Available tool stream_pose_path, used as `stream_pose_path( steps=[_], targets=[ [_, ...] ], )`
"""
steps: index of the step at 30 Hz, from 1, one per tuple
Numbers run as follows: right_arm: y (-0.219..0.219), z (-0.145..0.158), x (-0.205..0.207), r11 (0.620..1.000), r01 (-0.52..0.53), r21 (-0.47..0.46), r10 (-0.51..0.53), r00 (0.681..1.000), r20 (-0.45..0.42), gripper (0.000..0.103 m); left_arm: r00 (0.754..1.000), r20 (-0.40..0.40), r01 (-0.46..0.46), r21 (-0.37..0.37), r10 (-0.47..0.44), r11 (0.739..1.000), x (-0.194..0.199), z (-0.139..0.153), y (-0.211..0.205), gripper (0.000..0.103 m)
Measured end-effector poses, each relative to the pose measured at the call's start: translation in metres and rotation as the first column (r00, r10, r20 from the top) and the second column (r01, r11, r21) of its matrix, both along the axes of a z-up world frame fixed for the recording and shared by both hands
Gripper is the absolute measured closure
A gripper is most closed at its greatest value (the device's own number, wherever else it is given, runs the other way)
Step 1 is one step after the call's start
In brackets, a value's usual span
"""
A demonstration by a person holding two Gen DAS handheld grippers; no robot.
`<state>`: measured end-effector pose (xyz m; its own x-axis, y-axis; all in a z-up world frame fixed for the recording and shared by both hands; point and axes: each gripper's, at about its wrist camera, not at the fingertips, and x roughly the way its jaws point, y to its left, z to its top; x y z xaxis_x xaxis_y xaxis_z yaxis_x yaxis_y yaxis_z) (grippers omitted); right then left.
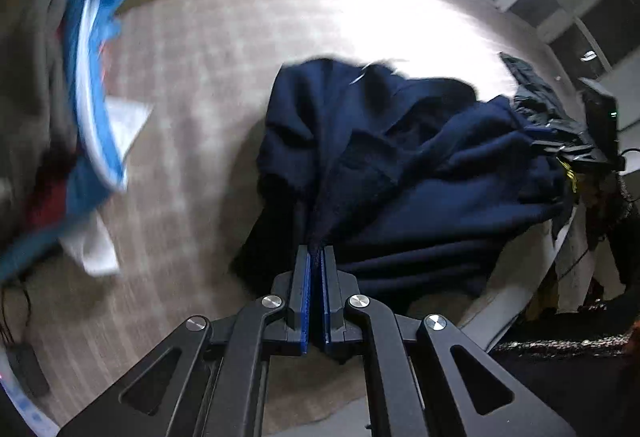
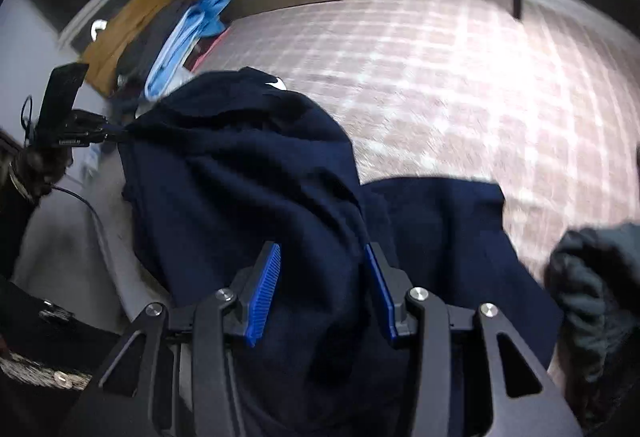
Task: Fold clothes
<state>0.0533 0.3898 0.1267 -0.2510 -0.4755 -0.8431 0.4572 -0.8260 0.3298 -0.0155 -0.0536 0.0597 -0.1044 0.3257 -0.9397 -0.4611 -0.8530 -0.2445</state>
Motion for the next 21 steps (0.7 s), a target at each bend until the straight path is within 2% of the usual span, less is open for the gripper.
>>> stream_pose_path(
  steps=[6,10,13,15,21],
  targets=[
    [-0.005,0.000,-0.022,1.000,-0.004,-0.002,0.004,1.000,0.016,0.060,0.996,0.012,-0.091,0.039,0.090,0.995,0.007,-0.008,-0.031,0.099],
    [-0.017,-0.011,-0.031,0.999,-0.041,-0.006,0.041,0.998,0.050,0.060,0.998,0.009,-0.060,0.018,0.060,0.998,0.012,-0.011,-0.028,0.099],
    [-0.028,-0.012,-0.030,0.998,-0.059,-0.012,0.060,0.997,0.041,0.061,0.998,0.003,-0.055,0.020,0.055,0.998,0.013,-0.010,-0.025,0.099],
    [-0.035,-0.013,-0.030,0.997,-0.072,-0.016,0.072,0.997,0.034,0.099,0.999,-0.008,-0.044,0.019,0.045,0.999,0.013,-0.006,-0.021,0.099],
    [0.014,0.054,0.000,0.993,0.066,-0.102,-0.072,0.996,-0.052,0.099,0.995,-0.087,0.058,0.048,-0.054,0.997,0.010,0.021,0.016,0.099]
  ],
)
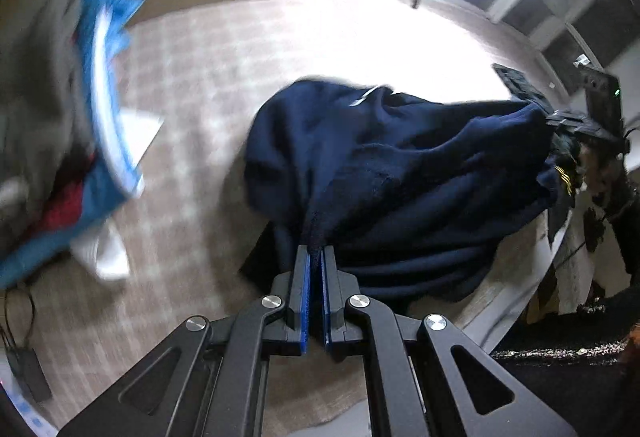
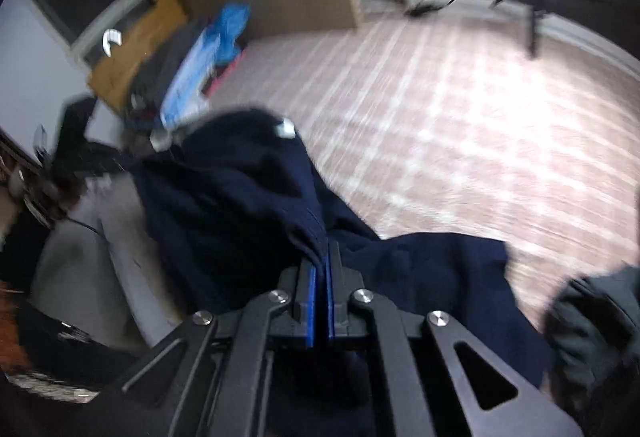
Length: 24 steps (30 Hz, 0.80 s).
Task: Fold clothes
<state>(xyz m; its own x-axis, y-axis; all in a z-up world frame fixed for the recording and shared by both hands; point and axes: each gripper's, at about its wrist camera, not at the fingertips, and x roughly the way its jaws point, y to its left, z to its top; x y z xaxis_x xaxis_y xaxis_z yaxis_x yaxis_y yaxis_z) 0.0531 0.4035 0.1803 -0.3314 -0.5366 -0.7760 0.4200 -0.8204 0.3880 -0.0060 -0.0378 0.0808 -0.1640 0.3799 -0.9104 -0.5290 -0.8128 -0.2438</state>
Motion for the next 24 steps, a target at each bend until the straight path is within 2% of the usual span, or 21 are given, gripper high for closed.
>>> stream_pose_path(
  steps=[2,5,7,10,13,16,17,19,21,22,24],
  targets=[
    [0.032,0.028,0.020,0.997,0.065,-0.041,-0.066,0.997,-0.029,0.099,0.998,-0.022,0.064,0.028,-0.063,0.998,-0.005,0.005,0.024,0.099],
    [0.071,0.040,0.044,0.983,0.179,-0.027,-0.180,0.982,-0.055,0.099,0.985,-0.036,0.171,0.025,-0.170,0.985,-0.012,-0.007,0.070,0.099],
    [0.081,0.018,0.045,0.975,0.222,0.026,-0.222,0.975,0.000,0.099,0.973,-0.023,0.230,0.001,-0.230,0.973,-0.016,-0.022,0.097,0.099],
    [0.081,-0.018,0.041,0.972,0.214,0.097,-0.221,0.973,0.061,0.099,0.960,0.012,0.279,-0.047,-0.279,0.959,-0.012,-0.042,0.119,0.099],
    [0.077,-0.039,0.036,0.968,0.201,0.149,-0.214,0.974,0.074,0.099,0.973,0.011,0.230,-0.057,-0.229,0.972,-0.017,-0.043,0.119,0.099],
    [0.074,-0.019,0.026,0.960,0.223,0.169,-0.225,0.974,-0.003,0.099,0.986,-0.067,0.149,-0.035,-0.151,0.988,-0.028,-0.009,0.105,0.099],
    [0.073,-0.003,0.022,0.958,0.234,0.163,-0.229,0.972,-0.050,0.099,0.986,-0.112,0.123,-0.026,-0.126,0.992,-0.033,0.011,0.099,0.099],
    [0.068,0.050,0.008,0.958,0.250,0.139,-0.224,0.958,-0.178,0.099,0.972,-0.226,0.068,-0.014,-0.069,0.998,-0.042,0.062,0.090,0.099],
    [0.059,0.102,0.001,0.960,0.259,0.111,-0.216,0.930,-0.298,0.099,0.940,-0.340,0.014,0.005,-0.012,1.000,-0.049,0.114,0.082,0.099],
    [0.051,0.136,0.001,0.960,0.261,0.100,-0.207,0.904,-0.375,0.100,0.915,-0.402,-0.013,0.016,0.018,1.000,-0.048,0.144,0.078,0.099],
    [0.037,0.201,0.006,0.961,0.262,0.088,-0.181,0.839,-0.512,0.100,0.837,-0.543,-0.054,0.046,0.070,0.997,-0.037,0.213,0.064,0.099]
  ],
)
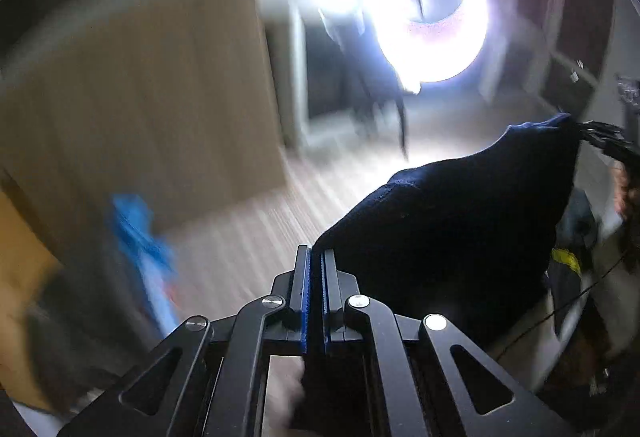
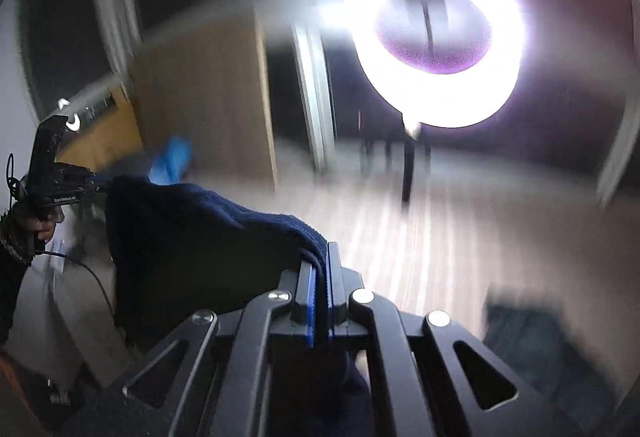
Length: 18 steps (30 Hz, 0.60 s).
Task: Fold clothes
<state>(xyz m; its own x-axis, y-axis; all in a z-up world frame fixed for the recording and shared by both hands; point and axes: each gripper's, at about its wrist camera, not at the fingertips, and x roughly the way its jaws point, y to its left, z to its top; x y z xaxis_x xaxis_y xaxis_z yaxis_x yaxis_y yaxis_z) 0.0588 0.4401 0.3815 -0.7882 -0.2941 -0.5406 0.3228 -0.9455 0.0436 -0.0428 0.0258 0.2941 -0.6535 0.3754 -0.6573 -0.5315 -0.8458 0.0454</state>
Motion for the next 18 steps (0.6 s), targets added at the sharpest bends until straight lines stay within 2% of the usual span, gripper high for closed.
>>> stream_pose_path(
  steps=[2,4,8,12,18],
  targets=[
    [-0.011,0.051,0.012,1.000,-0.008,0.026,0.011,0.993,-0.114,0.100,0.993,-0.112,-0.024,0.037,0.028,0.999,0.014,0.054,-0.013,0.099],
    [-0.019,0.098,0.029,0.999,0.002,0.041,0.006,0.977,-0.212,0.100,0.976,-0.211,-0.039,0.070,0.053,0.997,0.037,0.102,-0.024,0.099],
    [-0.021,0.169,0.072,1.000,0.027,0.007,-0.023,0.935,-0.353,0.100,0.927,-0.367,-0.054,0.073,0.077,0.996,0.090,0.170,-0.042,0.099],
    [-0.031,0.214,0.116,0.997,0.069,0.019,-0.052,0.884,-0.464,0.100,0.869,-0.486,-0.072,0.065,0.095,0.995,0.140,0.222,-0.042,0.099],
    [-0.037,0.264,0.178,0.993,0.115,0.026,-0.078,0.811,-0.579,0.100,0.801,-0.590,-0.073,0.075,0.103,0.995,0.199,0.276,-0.044,0.099]
  ],
)
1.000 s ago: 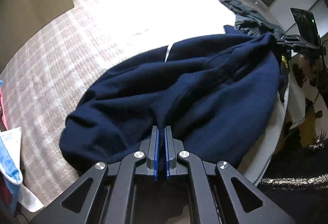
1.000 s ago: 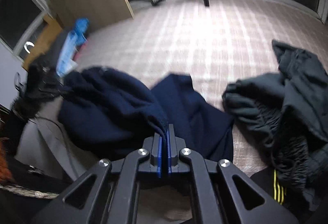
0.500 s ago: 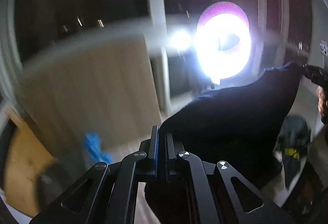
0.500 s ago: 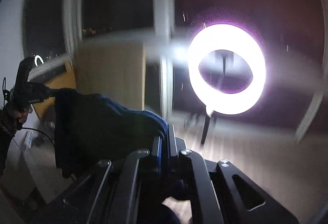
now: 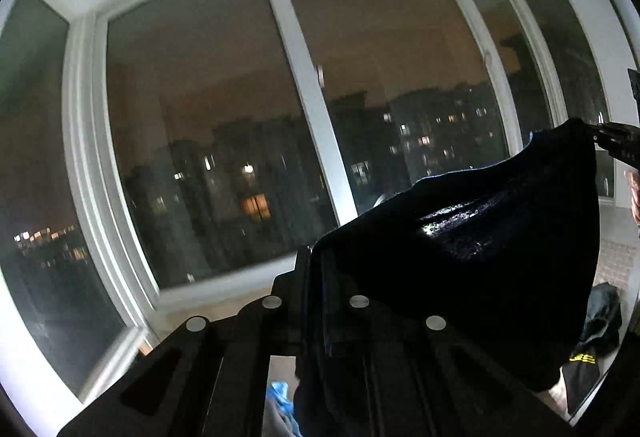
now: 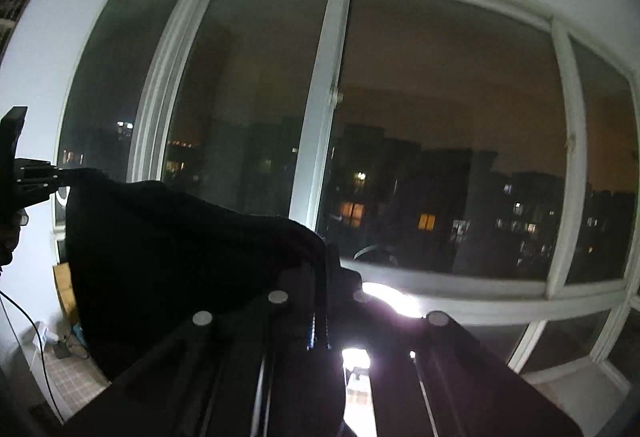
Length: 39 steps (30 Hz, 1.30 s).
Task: Fold clothes
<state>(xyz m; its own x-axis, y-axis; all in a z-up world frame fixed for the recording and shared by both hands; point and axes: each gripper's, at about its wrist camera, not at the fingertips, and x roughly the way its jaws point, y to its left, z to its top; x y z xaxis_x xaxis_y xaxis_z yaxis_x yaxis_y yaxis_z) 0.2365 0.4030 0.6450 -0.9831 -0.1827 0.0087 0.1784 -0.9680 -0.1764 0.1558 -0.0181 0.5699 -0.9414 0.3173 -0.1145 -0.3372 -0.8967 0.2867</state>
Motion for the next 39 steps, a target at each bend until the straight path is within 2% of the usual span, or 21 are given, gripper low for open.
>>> stream_pose_path(
  steps=[4,7,10,13,16,20,22,24,26,27,28,29,31,33,35,38,39],
  targets=[
    [-0.004,0.036,0.041,1.000,0.011,0.010,-0.010,0.996,-0.089,0.100,0.997,-0.071,-0.022,-0.018,0.021,1.000,0.033,0.035,0.002,0.099],
    [-0.009,0.050,0.047,1.000,0.024,0.014,-0.022,0.992,-0.122,0.100,0.996,-0.088,-0.038,-0.034,0.035,0.999,0.040,0.053,0.006,0.099],
    [-0.011,0.054,0.034,0.999,0.035,0.018,-0.033,0.993,-0.115,0.100,0.998,-0.051,-0.050,-0.067,0.047,0.996,0.023,0.045,0.021,0.099],
    [-0.007,0.033,-0.013,0.999,0.048,0.022,-0.047,0.998,-0.038,0.100,0.998,0.020,-0.051,-0.102,0.053,0.994,-0.016,0.022,0.029,0.099],
    [-0.002,0.002,-0.062,0.997,0.067,0.033,-0.069,0.996,0.060,0.100,0.990,0.124,-0.052,-0.139,0.070,0.989,-0.075,-0.013,0.043,0.099],
    [-0.004,-0.065,-0.161,0.989,0.120,0.082,-0.135,0.967,0.215,0.100,0.961,0.246,-0.073,-0.218,0.127,0.973,-0.164,-0.074,0.070,0.099],
    [-0.008,-0.096,-0.200,0.982,0.147,0.119,-0.173,0.950,0.258,0.100,0.944,0.295,-0.074,-0.247,0.148,0.966,-0.209,-0.108,0.087,0.099],
    [-0.012,-0.131,-0.239,0.975,0.164,0.148,-0.203,0.929,0.309,0.100,0.922,0.345,-0.083,-0.274,0.178,0.958,-0.247,-0.157,0.102,0.099],
    [-0.018,-0.174,-0.283,0.962,0.170,0.214,-0.244,0.887,0.393,0.099,0.884,0.420,-0.084,-0.293,0.207,0.952,-0.293,-0.198,0.113,0.097],
    [-0.021,-0.197,-0.306,0.953,0.170,0.251,-0.268,0.860,0.435,0.099,0.851,0.474,-0.079,-0.308,0.225,0.948,-0.320,-0.223,0.119,0.094],
    [-0.026,-0.221,-0.327,0.941,0.171,0.292,-0.299,0.827,0.477,0.098,0.807,0.537,-0.072,-0.326,0.247,0.943,-0.344,-0.256,0.126,0.094],
    [-0.030,-0.243,-0.342,0.929,0.169,0.328,-0.325,0.795,0.512,0.092,0.773,0.579,-0.066,-0.334,0.260,0.940,-0.358,-0.281,0.130,0.094],
    [-0.039,-0.277,-0.352,0.917,0.153,0.369,-0.345,0.768,0.540,0.085,0.735,0.624,-0.042,-0.346,0.263,0.937,-0.369,-0.320,0.134,0.094],
    [-0.043,-0.292,-0.345,0.915,0.133,0.380,-0.338,0.767,0.545,0.068,0.733,0.619,-0.036,-0.380,0.283,0.924,-0.366,-0.343,0.132,0.094],
    [-0.046,-0.299,-0.327,0.922,0.100,0.375,-0.308,0.775,0.552,0.054,0.720,0.641,-0.014,-0.367,0.265,0.930,-0.359,-0.356,0.122,0.092],
    [-0.041,-0.317,-0.313,0.940,0.101,0.327,-0.285,0.759,0.586,0.051,0.688,0.677,-0.022,-0.340,0.261,0.940,-0.333,-0.367,0.100,0.089],
    [-0.029,-0.328,-0.311,0.951,0.098,0.293,-0.266,0.743,0.614,0.050,0.686,0.682,-0.015,-0.335,0.253,0.942,-0.320,-0.374,0.091,0.080]
  ],
)
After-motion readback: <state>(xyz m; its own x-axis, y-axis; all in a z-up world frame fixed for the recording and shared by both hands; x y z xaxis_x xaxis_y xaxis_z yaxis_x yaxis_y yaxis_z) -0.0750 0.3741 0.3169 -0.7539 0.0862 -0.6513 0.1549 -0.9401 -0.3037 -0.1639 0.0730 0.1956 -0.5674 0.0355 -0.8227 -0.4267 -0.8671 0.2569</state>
